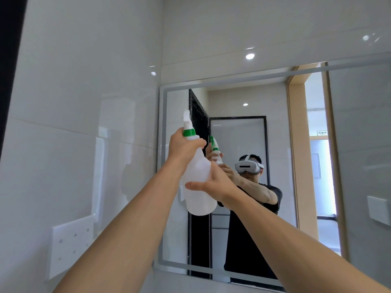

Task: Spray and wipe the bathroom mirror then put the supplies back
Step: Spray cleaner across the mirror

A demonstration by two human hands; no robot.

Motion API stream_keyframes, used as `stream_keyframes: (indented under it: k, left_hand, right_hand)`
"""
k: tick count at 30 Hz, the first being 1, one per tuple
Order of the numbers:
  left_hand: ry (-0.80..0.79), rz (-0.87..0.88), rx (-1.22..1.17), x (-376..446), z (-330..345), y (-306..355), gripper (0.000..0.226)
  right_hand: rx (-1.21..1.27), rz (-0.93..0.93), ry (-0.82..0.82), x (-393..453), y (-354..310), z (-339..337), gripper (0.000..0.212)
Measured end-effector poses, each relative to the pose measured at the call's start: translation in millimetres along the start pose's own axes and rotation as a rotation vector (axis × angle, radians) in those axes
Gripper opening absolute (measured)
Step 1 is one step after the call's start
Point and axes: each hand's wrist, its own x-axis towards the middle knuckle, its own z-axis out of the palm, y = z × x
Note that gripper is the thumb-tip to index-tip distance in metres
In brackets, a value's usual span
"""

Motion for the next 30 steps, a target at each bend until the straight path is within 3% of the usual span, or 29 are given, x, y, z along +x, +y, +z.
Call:
stream_keyframes:
  k: [4,12,17,26,30]
  left_hand:
    - [-0.073,0.005,-0.097,1,8,10,0.034]
    - [-0.075,0.005,-0.091,5,43,23,0.020]
    - [-0.053,-0.018,-0.130,1,68,25,0.017]
    - [-0.250,-0.026,-0.266,-16,99,40,0.037]
    - [-0.252,-0.011,-0.253,-19,118,45,0.027]
  right_hand:
    - [0.021,0.000,0.038,0,0,-6,0.091]
    - [-0.037,0.017,0.123,-10,0,-37,0.081]
    - [-0.086,0.050,0.141,-17,5,-56,0.091]
    - [-0.101,0.078,0.228,-42,11,-94,0.072]
    - [-0.141,0.081,0.269,-51,10,-110,0.078]
